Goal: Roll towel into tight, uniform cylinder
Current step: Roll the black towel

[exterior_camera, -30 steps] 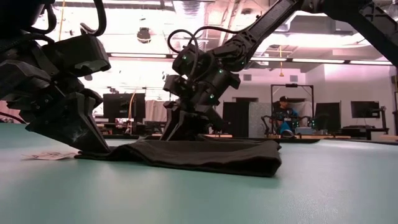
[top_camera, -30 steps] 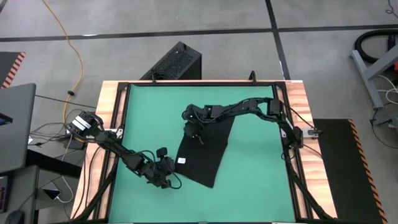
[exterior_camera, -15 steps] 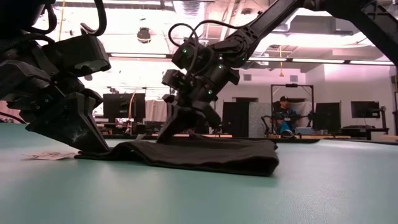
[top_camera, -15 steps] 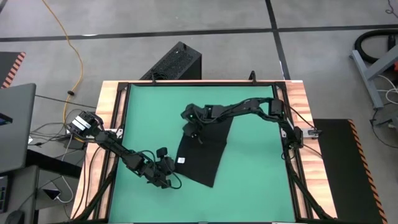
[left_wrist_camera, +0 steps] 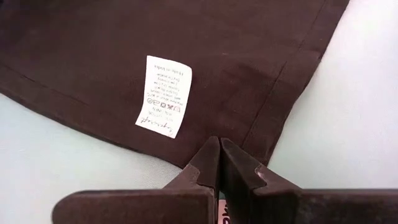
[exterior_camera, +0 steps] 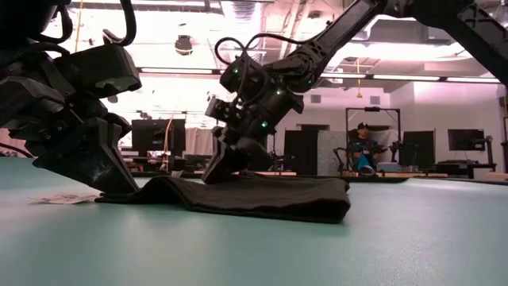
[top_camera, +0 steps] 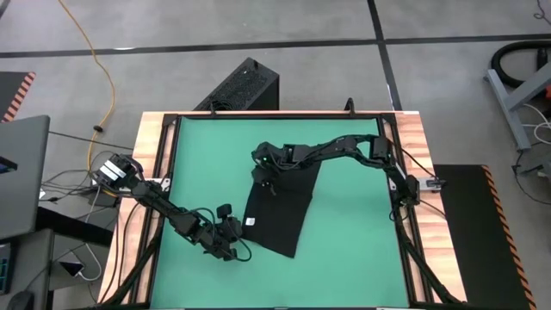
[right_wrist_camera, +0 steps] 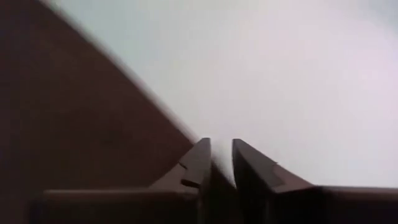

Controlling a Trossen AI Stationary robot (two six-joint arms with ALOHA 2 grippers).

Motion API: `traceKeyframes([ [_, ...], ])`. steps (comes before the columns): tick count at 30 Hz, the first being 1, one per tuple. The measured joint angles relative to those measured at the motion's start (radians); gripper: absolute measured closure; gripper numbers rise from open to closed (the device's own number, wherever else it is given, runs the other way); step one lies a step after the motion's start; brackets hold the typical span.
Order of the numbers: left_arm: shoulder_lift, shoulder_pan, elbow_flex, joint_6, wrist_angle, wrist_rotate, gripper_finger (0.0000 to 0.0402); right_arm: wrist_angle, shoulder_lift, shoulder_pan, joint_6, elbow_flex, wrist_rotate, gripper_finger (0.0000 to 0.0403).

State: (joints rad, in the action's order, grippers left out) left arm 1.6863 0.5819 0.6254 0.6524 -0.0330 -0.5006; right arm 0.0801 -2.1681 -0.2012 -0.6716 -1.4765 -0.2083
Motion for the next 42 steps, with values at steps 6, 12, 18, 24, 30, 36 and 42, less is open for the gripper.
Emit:
traceKeyframes([
  [6, 0.000, 0.000, 0.000, 0.021, 0.000, 0.011, 0.0401, -0.020, 0.036, 0.000, 0.003, -0.030, 0.055, 0.0240],
  [12, 0.000, 0.000, 0.000, 0.024, 0.000, 0.016, 0.0401, 0.273, 0.144, 0.025, 0.009, -0.089, -0.090, 0.0212],
  [18, 0.000, 0.000, 0.000, 0.014, -0.002, 0.018, 0.0401, 0.701, 0.292, 0.134, 0.097, -0.090, -0.330, 0.0226],
  [24, 0.000, 0.000, 0.000, -0.016, -0.005, 0.018, 0.0402, 0.821, 0.389, 0.310, 0.335, 0.038, -0.336, 0.0231],
  [30, 0.000, 0.000, -0.001, -0.054, -0.010, 0.023, 0.0401, 0.574, 0.464, 0.548, 0.609, 0.278, -0.107, 0.0231],
  [36, 0.001, 0.001, -0.001, -0.067, -0.011, -0.001, 0.0401, 0.276, 0.425, 0.734, 0.500, 0.394, 0.380, 0.0225],
  [42, 0.002, 0.001, -0.001, -0.015, -0.013, -0.027, 0.0401, 0.178, 0.334, 0.765, 0.427, 0.372, 0.443, 0.0203],
])
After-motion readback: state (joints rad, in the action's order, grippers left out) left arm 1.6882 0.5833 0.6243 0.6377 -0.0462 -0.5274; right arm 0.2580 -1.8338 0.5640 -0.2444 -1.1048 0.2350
